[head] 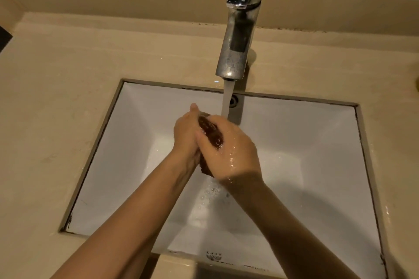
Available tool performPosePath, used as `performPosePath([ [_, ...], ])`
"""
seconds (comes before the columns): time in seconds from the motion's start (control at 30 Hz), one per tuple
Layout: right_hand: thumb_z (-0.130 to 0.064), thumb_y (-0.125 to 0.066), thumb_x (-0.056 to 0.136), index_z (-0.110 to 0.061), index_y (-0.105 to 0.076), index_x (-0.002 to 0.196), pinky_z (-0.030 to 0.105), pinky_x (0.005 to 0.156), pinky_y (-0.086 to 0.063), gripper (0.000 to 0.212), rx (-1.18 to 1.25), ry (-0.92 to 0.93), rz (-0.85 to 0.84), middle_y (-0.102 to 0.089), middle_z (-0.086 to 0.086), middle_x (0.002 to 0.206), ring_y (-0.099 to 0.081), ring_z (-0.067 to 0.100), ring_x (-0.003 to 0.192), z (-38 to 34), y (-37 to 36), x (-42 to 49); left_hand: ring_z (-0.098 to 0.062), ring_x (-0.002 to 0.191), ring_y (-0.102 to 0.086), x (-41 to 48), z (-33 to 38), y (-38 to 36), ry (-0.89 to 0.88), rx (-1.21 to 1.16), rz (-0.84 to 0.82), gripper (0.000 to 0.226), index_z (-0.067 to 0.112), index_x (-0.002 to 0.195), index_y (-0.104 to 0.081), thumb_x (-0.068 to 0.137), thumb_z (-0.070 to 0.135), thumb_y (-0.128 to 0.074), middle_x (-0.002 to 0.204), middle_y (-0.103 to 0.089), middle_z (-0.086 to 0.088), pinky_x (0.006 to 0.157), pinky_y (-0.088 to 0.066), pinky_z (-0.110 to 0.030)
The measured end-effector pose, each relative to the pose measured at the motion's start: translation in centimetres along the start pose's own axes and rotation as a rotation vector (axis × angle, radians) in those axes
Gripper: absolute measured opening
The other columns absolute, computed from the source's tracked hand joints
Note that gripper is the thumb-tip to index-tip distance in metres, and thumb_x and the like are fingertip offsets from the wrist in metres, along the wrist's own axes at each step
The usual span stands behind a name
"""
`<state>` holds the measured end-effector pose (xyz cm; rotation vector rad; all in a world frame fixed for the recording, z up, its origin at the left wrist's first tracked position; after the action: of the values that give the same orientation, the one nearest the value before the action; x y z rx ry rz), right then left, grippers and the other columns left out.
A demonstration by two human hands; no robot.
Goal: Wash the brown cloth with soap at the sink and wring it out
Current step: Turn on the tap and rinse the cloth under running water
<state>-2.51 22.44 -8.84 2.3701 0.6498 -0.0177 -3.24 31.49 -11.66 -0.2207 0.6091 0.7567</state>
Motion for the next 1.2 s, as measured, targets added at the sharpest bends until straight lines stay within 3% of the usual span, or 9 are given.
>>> performPosePath([
  [0.13,-0.035,-0.048,0.092,-0.02,-0.059,0.102,0.03,0.077,-0.051,0.02,0.031,-0.074,0.267,-0.06,-0.003,0.09,-0.061,0.017,0.084,0.8,0.9,2.1,-0.01,0.053,-0.064,-1.8,-0.9,-1.7,0.078,-0.098,-0.173,0.034,0.016,0.079,-0.068,0.097,0.037,-0.049,0.057,-0.067,0.0,0.049,-0.051,-0.021],
  [0.23,-0.032,-0.048,0.092,-0.018,-0.059,0.093,0.037,0.074,-0.055,0.017,0.126,-0.113,0.31,-0.066,0.0,0.085,-0.062,0.018,0.077,2.0,1.1,3.2,-0.007,0.046,-0.063,-2.2,-0.8,-2.0,0.111,-0.098,-0.202,0.037,0.016,0.079,-0.069,0.097,0.039,-0.046,0.053,-0.066,0.0,0.045,-0.049,-0.018],
  [0.43,-0.053,-0.043,0.088,-0.029,-0.045,0.112,0.035,0.086,-0.052,0.034,0.082,-0.112,0.086,-0.064,-0.004,0.106,-0.061,0.016,0.094,1.1,0.4,0.6,-0.021,0.075,-0.069,-0.6,0.2,-0.9,0.053,-0.094,-0.126,0.042,0.01,0.092,-0.069,0.093,0.047,-0.05,0.078,-0.072,-0.009,0.07,-0.055,-0.033],
  [0.53,-0.053,-0.041,0.089,-0.026,-0.044,0.112,0.034,0.09,-0.05,0.036,-0.043,-0.078,0.058,-0.06,-0.003,0.109,-0.06,0.017,0.098,-0.2,-0.2,0.3,-0.019,0.067,-0.065,-0.4,-0.2,-1.0,0.124,-0.165,-0.124,0.039,0.012,0.082,-0.065,0.094,0.046,-0.048,0.063,-0.069,-0.004,0.066,-0.052,-0.032],
  [0.67,-0.044,-0.043,0.092,-0.019,-0.056,0.096,0.035,0.078,-0.052,0.029,0.061,-0.137,0.253,-0.065,0.003,0.091,-0.062,0.023,0.085,1.0,1.2,3.5,-0.017,0.07,-0.072,-1.4,-1.0,-1.6,0.186,-0.169,-0.252,0.041,0.014,0.092,-0.072,0.095,0.046,-0.047,0.073,-0.075,-0.006,0.068,-0.055,-0.03],
  [0.77,-0.041,-0.044,0.093,-0.018,-0.055,0.093,0.035,0.072,-0.053,0.026,0.163,-0.148,0.196,-0.064,0.002,0.083,-0.062,0.02,0.079,1.9,1.3,4.1,-0.022,0.089,-0.071,-1.2,-0.5,-0.9,0.201,-0.142,-0.41,0.049,0.013,0.109,-0.071,0.091,0.053,-0.047,0.096,-0.075,-0.009,0.079,-0.057,-0.034],
  [0.87,-0.045,-0.042,0.093,-0.02,-0.052,0.094,0.026,0.064,-0.045,0.027,0.275,-0.158,0.171,-0.057,-0.006,0.077,-0.057,0.012,0.076,2.9,2.0,4.0,-0.029,0.089,-0.067,-1.3,0.3,-0.1,0.276,-0.097,-0.607,0.033,0.01,0.103,-0.073,0.084,0.034,-0.063,0.098,-0.07,-0.016,0.09,-0.051,-0.045],
  [1.03,-0.06,-0.029,0.089,-0.018,-0.061,0.085,0.034,0.078,-0.048,0.052,0.345,-0.208,0.172,-0.064,-0.001,0.082,-0.059,0.014,0.083,4.3,3.0,4.1,-0.025,0.079,-0.07,-0.4,1.4,1.3,0.278,0.017,-0.634,0.026,0.007,0.096,-0.074,0.076,0.02,-0.064,0.093,-0.073,-0.016,0.08,-0.056,-0.034],
  [1.2,-0.056,-0.023,0.093,-0.015,-0.066,0.088,0.032,0.081,-0.048,0.059,0.55,-0.378,0.187,-0.068,0.006,0.087,-0.063,0.018,0.088,5.6,4.2,3.3,-0.02,0.068,-0.07,-0.3,1.9,3.3,0.277,-0.203,-0.607,0.019,0.008,0.078,-0.076,0.077,0.02,-0.062,0.075,-0.072,-0.01,0.07,-0.059,-0.031],
])
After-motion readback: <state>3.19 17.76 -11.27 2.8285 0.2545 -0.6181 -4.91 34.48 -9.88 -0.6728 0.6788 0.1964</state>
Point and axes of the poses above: each hand's wrist, its own x-axis towards the middle knuckle, its own y-axis out of the back of the hand, z = x × y, the point moved 3 cm from there along x, towards the middle knuckle
